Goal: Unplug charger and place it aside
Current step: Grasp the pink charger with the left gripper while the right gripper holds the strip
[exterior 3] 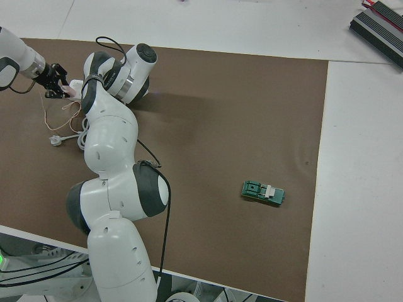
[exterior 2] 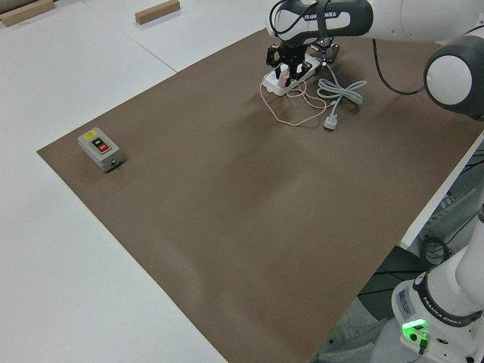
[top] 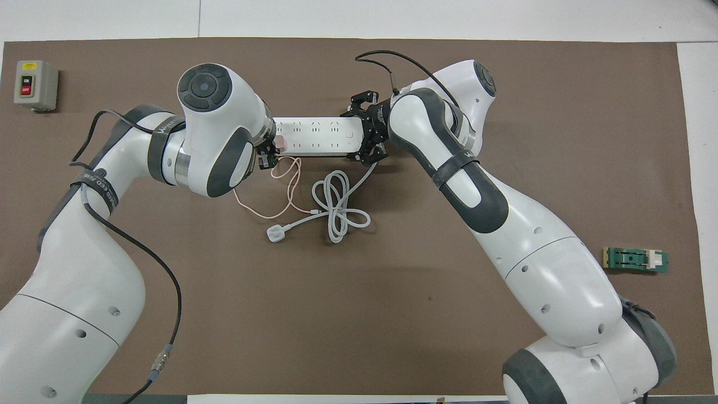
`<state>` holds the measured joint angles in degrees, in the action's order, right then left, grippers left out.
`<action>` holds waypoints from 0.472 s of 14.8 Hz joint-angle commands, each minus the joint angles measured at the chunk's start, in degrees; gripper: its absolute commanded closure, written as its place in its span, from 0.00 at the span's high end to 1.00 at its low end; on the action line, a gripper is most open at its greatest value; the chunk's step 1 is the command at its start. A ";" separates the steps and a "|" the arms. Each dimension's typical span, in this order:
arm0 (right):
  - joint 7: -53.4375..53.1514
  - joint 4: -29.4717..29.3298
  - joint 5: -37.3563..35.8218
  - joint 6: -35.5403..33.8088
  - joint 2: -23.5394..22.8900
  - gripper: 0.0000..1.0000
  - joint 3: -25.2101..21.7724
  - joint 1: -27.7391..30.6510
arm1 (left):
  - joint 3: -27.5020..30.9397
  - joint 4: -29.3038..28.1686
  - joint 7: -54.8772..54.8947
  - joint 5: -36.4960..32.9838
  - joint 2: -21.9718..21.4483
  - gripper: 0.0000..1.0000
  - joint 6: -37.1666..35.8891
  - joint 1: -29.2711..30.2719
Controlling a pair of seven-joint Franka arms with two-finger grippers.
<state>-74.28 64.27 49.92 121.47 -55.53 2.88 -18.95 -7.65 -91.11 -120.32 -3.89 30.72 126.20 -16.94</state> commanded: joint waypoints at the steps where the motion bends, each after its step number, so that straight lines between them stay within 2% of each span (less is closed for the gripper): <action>1: 0.01 -1.60 -1.32 1.40 -1.25 0.30 -0.07 -0.83 | 0.62 0.23 -0.97 -1.30 -0.75 0.00 -0.95 -0.29; 7: 0.01 -1.60 -1.32 1.49 -1.25 0.31 -0.07 -0.83 | 0.62 6.02 0.87 -1.48 -0.40 0.00 -11.05 0.77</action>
<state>-74.27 64.27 49.88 121.53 -55.53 2.85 -18.99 -7.61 -88.36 -120.11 -3.90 31.77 122.62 -16.93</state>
